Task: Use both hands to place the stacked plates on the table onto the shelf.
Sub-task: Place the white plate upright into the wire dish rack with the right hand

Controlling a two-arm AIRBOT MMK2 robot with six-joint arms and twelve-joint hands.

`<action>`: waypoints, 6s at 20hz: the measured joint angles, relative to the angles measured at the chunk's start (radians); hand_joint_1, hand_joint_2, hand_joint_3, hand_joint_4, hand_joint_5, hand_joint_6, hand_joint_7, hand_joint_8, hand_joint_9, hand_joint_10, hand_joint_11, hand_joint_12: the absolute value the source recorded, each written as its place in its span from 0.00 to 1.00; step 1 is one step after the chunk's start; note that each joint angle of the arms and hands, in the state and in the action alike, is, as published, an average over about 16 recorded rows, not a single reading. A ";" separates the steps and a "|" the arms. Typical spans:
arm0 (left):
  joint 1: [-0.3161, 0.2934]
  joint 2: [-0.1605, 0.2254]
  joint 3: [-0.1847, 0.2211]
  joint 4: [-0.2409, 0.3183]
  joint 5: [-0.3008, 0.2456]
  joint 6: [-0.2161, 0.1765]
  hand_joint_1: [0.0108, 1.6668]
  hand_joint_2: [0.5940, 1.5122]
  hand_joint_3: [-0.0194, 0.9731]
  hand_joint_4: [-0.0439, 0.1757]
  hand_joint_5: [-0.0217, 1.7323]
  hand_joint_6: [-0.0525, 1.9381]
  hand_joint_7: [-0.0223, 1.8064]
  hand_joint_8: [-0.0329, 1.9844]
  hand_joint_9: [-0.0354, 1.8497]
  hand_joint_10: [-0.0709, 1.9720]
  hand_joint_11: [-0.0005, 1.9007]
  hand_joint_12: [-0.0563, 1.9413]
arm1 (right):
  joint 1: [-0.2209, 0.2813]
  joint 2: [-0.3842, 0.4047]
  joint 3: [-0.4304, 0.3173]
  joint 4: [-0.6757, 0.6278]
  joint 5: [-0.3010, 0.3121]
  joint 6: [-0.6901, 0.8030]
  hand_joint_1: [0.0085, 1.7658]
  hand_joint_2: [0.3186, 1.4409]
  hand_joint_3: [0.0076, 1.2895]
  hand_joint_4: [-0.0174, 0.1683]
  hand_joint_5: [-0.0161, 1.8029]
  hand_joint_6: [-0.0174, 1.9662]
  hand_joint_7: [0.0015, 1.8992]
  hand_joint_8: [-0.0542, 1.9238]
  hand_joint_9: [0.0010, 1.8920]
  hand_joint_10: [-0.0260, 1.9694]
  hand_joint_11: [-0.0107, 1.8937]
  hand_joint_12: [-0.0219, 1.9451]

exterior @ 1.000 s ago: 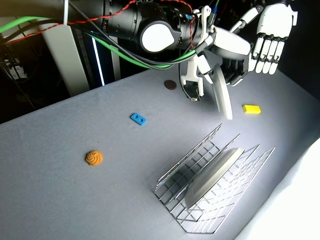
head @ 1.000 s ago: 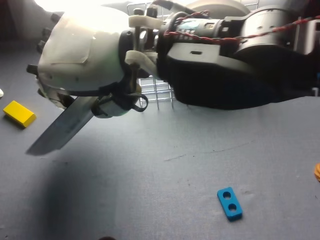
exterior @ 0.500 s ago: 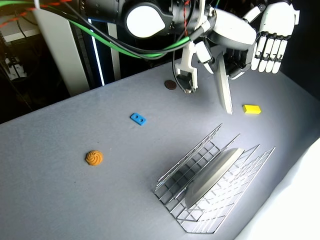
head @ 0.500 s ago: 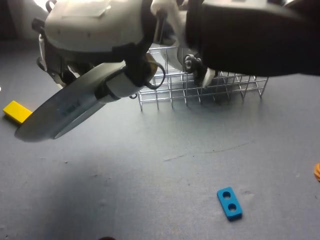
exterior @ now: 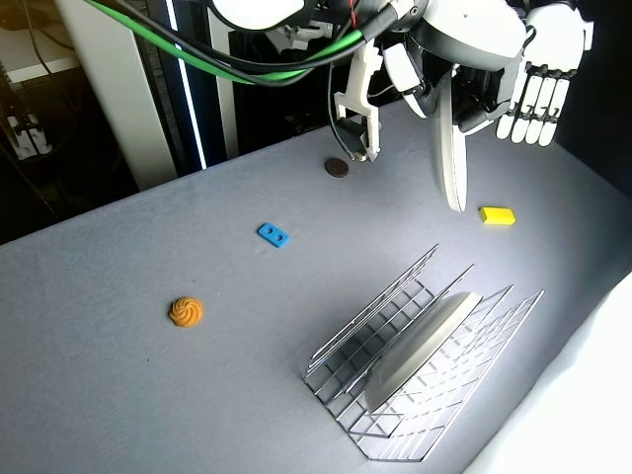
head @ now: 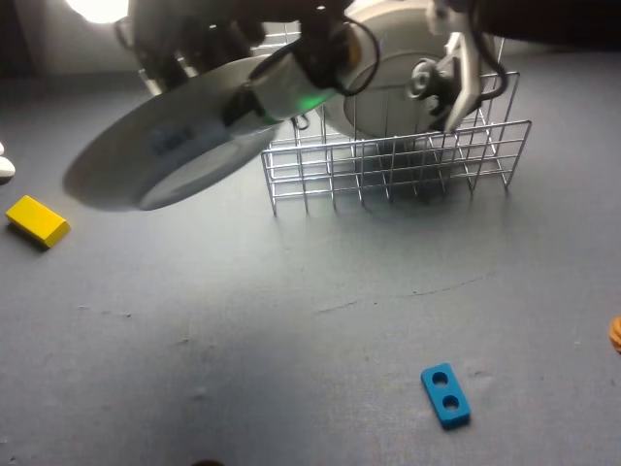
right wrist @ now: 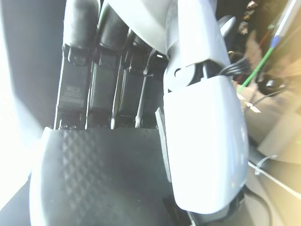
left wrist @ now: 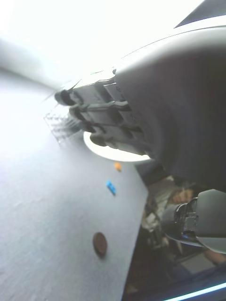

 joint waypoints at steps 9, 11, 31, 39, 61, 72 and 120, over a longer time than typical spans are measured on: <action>-0.021 -0.005 -0.006 0.009 -0.002 -0.001 0.00 0.46 0.03 0.22 0.02 0.04 0.02 0.02 0.03 0.00 0.01 0.03 | 0.025 0.060 0.001 0.005 -0.015 0.095 0.76 0.58 0.01 0.05 0.55 0.34 0.63 0.30 0.55 0.54 0.47 0.68; -0.026 -0.007 -0.006 0.011 -0.002 -0.001 0.00 0.46 0.03 0.22 0.02 0.04 0.02 0.02 0.03 0.00 0.01 0.03 | 0.028 0.067 0.002 0.005 -0.010 0.117 0.76 0.58 0.01 0.05 0.55 0.34 0.63 0.29 0.55 0.54 0.47 0.68; -0.061 -0.024 -0.009 0.048 -0.011 -0.009 0.00 0.46 0.03 0.22 0.02 0.03 0.02 0.02 0.03 0.00 0.01 0.03 | 0.010 0.090 0.077 -0.406 0.054 0.793 0.76 0.58 0.01 0.05 0.56 0.34 0.62 0.31 0.54 0.56 0.46 0.69; -0.091 -0.043 -0.006 0.070 -0.020 -0.019 0.00 0.46 0.03 0.22 0.02 0.04 0.02 0.02 0.03 0.00 0.01 0.03 | 0.016 0.093 0.132 -0.341 -0.052 0.831 0.77 0.58 0.01 0.05 0.56 0.34 0.62 0.31 0.54 0.56 0.46 0.70; -0.152 -0.094 0.038 0.116 -0.056 -0.063 0.00 0.47 0.03 0.21 0.02 0.04 0.02 0.02 0.03 0.00 0.01 0.03 | -0.001 0.058 0.311 -0.195 -0.157 0.823 0.78 0.58 0.01 0.05 0.55 0.33 0.62 0.30 0.54 0.56 0.45 0.71; -0.174 -0.104 0.042 0.137 -0.065 -0.072 0.00 0.47 0.03 0.21 0.02 0.03 0.02 0.02 0.03 0.00 0.01 0.03 | -0.046 0.013 0.368 -0.189 -0.132 0.779 0.78 0.58 0.01 0.05 0.55 0.33 0.61 0.31 0.54 0.56 0.45 0.70; -0.197 -0.109 0.046 0.164 -0.072 -0.083 0.00 0.47 0.03 0.21 0.02 0.03 0.02 0.02 0.03 0.00 0.01 0.03 | -0.134 -0.037 0.423 -0.193 -0.031 0.715 0.71 0.60 0.01 0.06 0.53 0.25 0.59 0.17 0.63 0.10 0.40 0.57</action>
